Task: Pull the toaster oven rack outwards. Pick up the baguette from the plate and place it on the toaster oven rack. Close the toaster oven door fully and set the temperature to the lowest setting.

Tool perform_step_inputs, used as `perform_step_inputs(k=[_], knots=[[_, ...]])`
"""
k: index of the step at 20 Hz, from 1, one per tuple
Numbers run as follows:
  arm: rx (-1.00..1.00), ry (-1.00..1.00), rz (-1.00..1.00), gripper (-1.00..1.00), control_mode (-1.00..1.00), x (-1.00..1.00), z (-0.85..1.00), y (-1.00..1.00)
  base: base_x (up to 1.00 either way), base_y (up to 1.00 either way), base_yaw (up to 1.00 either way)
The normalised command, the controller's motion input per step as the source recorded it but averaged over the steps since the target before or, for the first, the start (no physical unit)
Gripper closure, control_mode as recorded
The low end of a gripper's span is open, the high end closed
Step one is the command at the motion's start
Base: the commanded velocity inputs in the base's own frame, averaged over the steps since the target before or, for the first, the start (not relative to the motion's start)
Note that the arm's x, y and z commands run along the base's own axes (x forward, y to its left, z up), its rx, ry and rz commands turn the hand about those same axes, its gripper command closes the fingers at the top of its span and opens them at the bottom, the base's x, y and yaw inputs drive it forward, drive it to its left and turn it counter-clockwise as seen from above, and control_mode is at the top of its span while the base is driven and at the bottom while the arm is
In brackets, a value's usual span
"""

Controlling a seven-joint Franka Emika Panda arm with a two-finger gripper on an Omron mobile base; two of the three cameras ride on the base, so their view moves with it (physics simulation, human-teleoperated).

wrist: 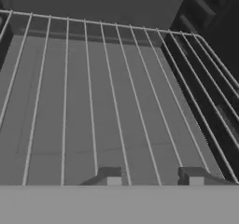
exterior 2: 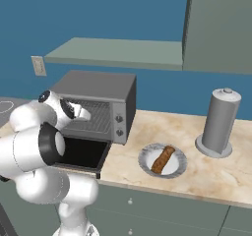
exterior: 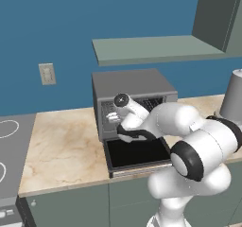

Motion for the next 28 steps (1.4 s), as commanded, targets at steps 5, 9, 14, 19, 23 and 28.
perform_step_inputs(k=[5,9,14,19,23,28], knots=[[0.01,0.54,-0.08,-1.00,-1.00,-1.00,-1.00,0.67,0.00,0.00,0.00],[0.00,0.48,-0.05,-1.00,-1.00,-1.00,-1.00,0.75,0.00,0.00,0.00],[0.03,0.37,-0.03,-1.00,-1.00,-1.00,-0.78,0.55,0.00,0.00,0.00],[0.12,0.03,-0.05,-1.00,-1.00,-1.00,-0.06,0.09,0.00,0.00,0.00],[0.08,-0.27,-0.10,-1.00,-1.00,-1.00,0.07,-0.01,0.00,0.00,0.00],[0.04,-0.53,-0.03,-1.00,-1.00,-1.00,0.85,-0.27,0.00,0.00,0.00]])
